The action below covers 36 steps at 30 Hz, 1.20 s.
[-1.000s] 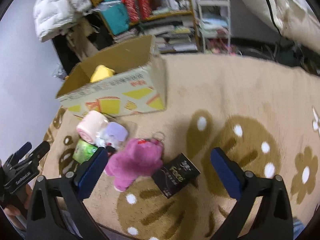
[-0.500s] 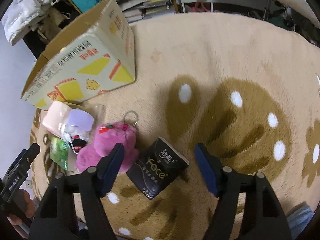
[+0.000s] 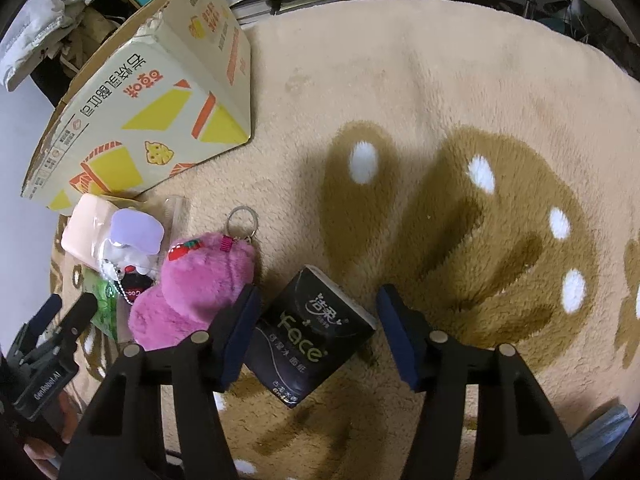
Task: Organize soft objects
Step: 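Lower the left tool onto the green tissue pack while the right tool reaches the black tissue pack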
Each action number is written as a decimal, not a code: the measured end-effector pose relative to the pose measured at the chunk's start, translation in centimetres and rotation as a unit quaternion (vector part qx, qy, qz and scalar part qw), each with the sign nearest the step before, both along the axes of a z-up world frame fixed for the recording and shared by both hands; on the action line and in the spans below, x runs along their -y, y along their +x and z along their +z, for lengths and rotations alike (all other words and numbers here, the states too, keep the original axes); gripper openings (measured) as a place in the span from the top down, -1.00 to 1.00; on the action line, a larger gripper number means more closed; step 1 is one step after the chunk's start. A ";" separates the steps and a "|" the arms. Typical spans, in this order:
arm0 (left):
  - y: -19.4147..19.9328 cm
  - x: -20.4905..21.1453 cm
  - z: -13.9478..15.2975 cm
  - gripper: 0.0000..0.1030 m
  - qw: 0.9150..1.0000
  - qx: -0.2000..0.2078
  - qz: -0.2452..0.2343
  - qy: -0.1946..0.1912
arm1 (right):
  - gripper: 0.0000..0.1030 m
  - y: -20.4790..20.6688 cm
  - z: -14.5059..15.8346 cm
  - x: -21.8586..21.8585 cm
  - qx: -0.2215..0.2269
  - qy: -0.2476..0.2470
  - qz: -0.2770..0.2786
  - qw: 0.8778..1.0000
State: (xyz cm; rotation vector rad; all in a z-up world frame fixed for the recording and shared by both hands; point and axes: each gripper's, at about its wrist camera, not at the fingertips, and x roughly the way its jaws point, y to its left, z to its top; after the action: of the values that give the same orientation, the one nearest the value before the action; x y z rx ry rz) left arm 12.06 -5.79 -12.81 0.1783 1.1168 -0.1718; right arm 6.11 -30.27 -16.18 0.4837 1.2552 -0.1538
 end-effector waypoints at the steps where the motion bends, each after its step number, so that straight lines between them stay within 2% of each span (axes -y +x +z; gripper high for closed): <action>1: 0.0 0.1 -0.1 -0.93 1.000 -0.004 -0.002 -0.001 | -0.23 0.1 -0.1 -0.1 0.000 0.001 0.000 1.000; 8: 0.5 0.1 -1.5 -0.93 1.000 -0.027 -0.010 0.011 | -0.22 0.4 -0.5 0.1 -0.003 -0.005 0.006 1.000; 21: 1.4 -0.8 -2.6 -0.92 0.998 -0.051 0.003 -0.019 | -0.20 0.8 -0.8 -2.1 -0.007 -0.031 0.013 0.999; 26: 1.1 -0.3 -2.7 -0.91 0.999 -0.053 -0.004 -0.011 | -0.19 1.3 -0.4 -3.7 -0.001 -0.075 0.038 0.996; 34: 0.9 0.5 -3.1 -0.91 0.998 -0.064 -0.006 -0.003 | -0.18 1.7 -0.2 -4.8 0.002 -0.079 0.045 0.996; 36: 0.9 0.5 -3.2 -0.72 0.998 -0.069 -0.007 -0.007 | -0.18 1.7 -0.2 -4.9 0.001 -0.076 0.043 0.996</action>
State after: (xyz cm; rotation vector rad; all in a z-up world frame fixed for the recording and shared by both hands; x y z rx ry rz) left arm 12.98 -6.25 -16.02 0.1639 1.2513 -0.2071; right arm 7.84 -25.38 -16.39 0.2981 1.2486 -0.1754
